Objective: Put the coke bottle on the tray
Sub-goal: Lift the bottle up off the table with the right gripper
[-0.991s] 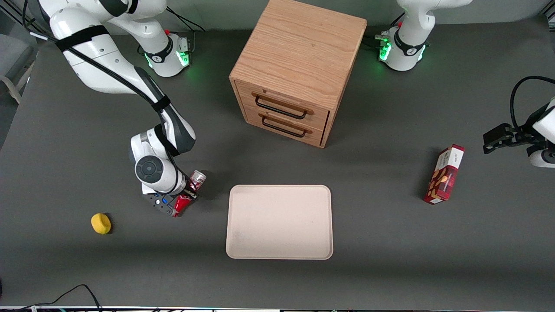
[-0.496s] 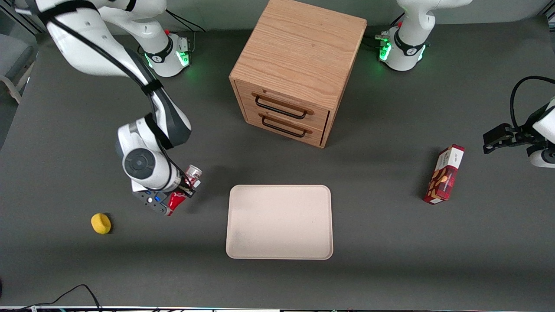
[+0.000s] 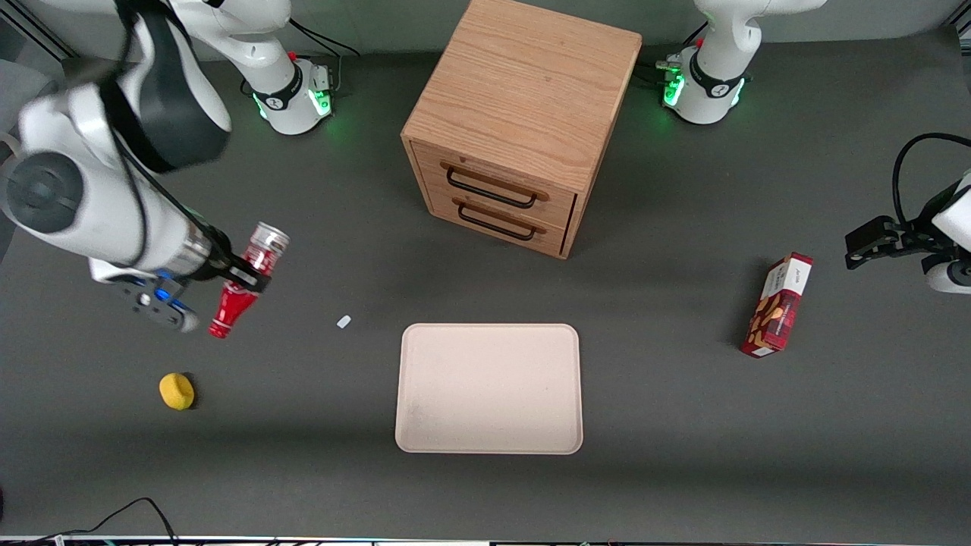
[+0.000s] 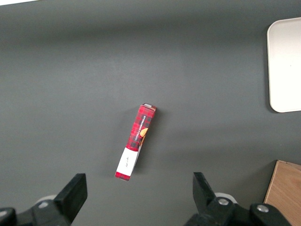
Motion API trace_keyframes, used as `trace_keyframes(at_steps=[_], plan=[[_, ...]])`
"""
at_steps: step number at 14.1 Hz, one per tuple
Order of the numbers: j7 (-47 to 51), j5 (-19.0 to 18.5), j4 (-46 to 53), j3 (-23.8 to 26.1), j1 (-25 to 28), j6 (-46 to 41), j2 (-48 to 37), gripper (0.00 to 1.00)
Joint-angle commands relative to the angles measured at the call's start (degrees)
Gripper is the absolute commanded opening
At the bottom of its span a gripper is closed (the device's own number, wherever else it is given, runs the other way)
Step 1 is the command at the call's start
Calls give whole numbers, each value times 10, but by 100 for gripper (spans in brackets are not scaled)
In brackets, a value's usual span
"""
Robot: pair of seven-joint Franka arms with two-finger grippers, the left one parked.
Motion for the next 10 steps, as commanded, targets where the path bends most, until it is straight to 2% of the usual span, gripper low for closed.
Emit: trace_keyframes(at_steps=[1, 4, 6, 10], plan=[[-17, 12, 79, 2, -2, -62, 22, 0], [-16, 6, 87, 4, 6, -62, 46, 0], [-10, 3, 141, 4, 36, -62, 105, 0], [12, -49, 233, 2, 109, -40, 225, 0]])
